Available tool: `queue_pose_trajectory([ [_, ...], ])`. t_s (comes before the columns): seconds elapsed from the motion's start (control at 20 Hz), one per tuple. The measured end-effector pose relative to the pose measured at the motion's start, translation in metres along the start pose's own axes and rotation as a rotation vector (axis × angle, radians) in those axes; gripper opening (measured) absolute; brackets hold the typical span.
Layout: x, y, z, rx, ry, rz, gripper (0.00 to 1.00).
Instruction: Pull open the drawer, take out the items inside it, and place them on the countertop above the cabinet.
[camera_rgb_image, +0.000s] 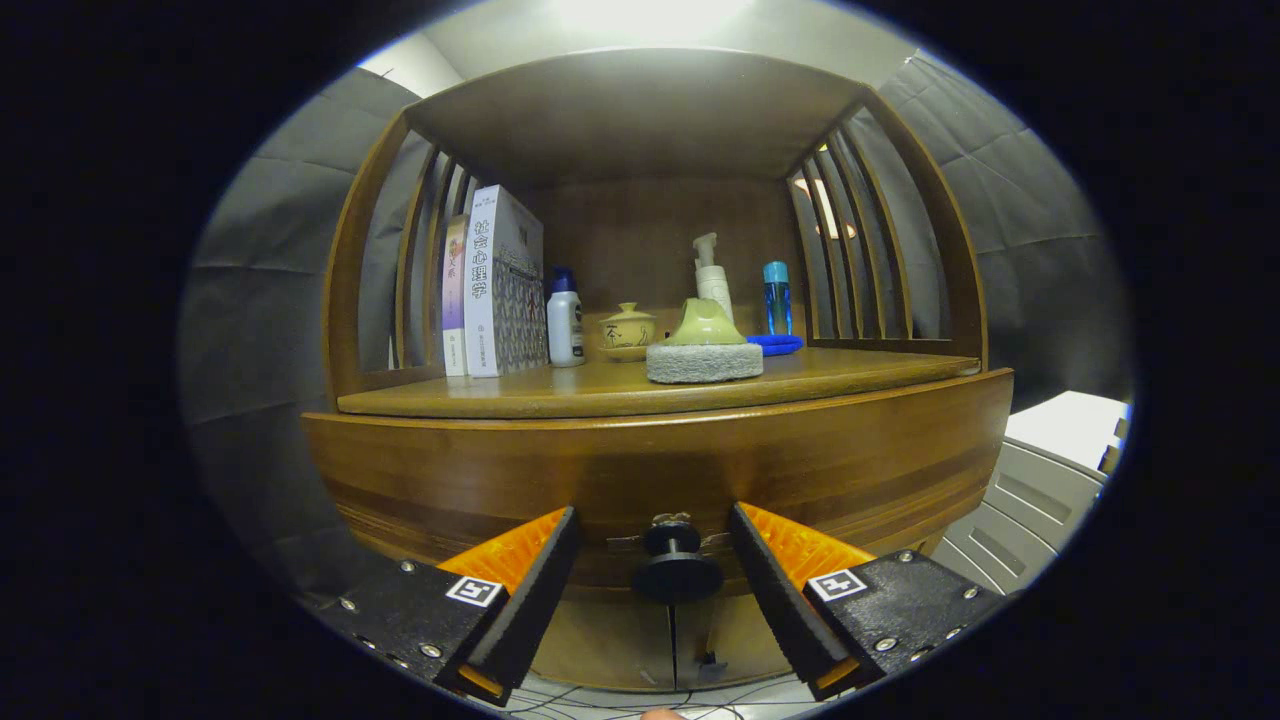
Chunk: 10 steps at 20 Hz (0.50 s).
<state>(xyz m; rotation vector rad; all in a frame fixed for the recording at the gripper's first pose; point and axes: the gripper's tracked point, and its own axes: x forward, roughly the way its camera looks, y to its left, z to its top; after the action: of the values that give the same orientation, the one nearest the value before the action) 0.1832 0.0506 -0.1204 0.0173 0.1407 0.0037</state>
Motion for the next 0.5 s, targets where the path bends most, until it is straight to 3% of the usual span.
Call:
queue_pose_trajectory([
  [0.5,0.024,0.002,0.003,0.025,0.013,-0.009,0.95],
])
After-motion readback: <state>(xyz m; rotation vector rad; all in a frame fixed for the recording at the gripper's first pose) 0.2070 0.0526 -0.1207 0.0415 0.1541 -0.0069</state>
